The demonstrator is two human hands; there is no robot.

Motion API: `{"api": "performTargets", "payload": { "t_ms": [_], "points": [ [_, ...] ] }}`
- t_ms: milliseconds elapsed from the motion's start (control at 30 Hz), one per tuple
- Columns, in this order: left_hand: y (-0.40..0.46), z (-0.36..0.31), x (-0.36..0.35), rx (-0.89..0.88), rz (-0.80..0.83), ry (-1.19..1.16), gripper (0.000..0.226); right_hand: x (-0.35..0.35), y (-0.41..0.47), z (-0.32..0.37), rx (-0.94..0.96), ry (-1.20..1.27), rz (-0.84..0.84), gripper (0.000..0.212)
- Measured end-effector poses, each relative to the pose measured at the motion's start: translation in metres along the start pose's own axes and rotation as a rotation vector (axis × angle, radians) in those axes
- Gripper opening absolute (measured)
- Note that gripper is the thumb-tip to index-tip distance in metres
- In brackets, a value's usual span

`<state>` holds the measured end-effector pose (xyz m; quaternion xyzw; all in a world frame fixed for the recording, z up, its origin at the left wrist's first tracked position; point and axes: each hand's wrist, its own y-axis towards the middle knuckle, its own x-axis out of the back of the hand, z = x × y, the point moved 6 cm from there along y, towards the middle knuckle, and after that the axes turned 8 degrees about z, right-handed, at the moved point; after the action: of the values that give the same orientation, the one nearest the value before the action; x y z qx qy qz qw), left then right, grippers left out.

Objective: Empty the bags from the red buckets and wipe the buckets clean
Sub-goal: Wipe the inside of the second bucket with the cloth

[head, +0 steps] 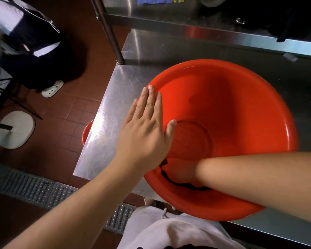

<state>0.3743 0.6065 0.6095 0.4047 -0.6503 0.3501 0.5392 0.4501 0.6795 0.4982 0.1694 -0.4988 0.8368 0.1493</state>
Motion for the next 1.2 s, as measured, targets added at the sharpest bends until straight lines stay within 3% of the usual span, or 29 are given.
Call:
{"api": "performTargets", "payload": {
  "t_ms": [33, 167, 200, 300, 500, 600, 667, 733, 900, 1067, 1200],
  "points": [
    [-0.001, 0.0, -0.001, 0.003, 0.008, -0.006, 0.074, -0.001, -0.013, 0.008, 0.001, -0.017, 0.02, 0.025],
    [0.0, 0.003, -0.002, -0.015, 0.008, 0.01, 0.074, -0.009, -0.076, 0.013, 0.078, -0.013, 0.0, 0.045],
    [-0.001, 0.004, -0.001, -0.018, 0.005, 0.026, 0.074, -0.009, -0.094, 0.009, 0.055, 0.096, -0.02, 0.048],
    [0.0, 0.002, 0.0, -0.032, -0.002, 0.028, 0.073, -0.005, -0.13, -0.007, 0.114, 0.104, -0.063, 0.045],
    [0.0, 0.0, -0.005, -0.033, -0.001, 0.064, 0.074, -0.022, -0.086, -0.063, -0.194, -0.087, 0.414, 0.046],
    [0.001, 0.0, -0.005, -0.026, 0.007, 0.057, 0.074, -0.028, -0.045, -0.071, -0.228, -0.008, 0.482, 0.037],
    [0.001, 0.001, -0.004, -0.02, 0.015, 0.044, 0.075, -0.029, -0.024, -0.078, -0.305, 0.085, 0.483, 0.024],
    [0.001, 0.003, -0.003, -0.028, 0.019, 0.034, 0.076, -0.032, -0.006, -0.085, -0.364, 0.069, 0.512, 0.025],
    [0.02, 0.008, 0.003, -0.177, 0.021, 0.028, 0.076, -0.033, 0.026, -0.073, -0.311, -0.045, 0.461, 0.043],
    [0.061, 0.014, 0.009, -0.402, 0.092, 0.108, 0.078, -0.029, 0.048, -0.062, -0.255, 0.112, 0.351, 0.05],
    [0.071, 0.013, 0.015, -0.437, 0.079, 0.085, 0.073, -0.03, 0.056, -0.055, -0.179, 0.027, 0.333, 0.052]
  ]
}}
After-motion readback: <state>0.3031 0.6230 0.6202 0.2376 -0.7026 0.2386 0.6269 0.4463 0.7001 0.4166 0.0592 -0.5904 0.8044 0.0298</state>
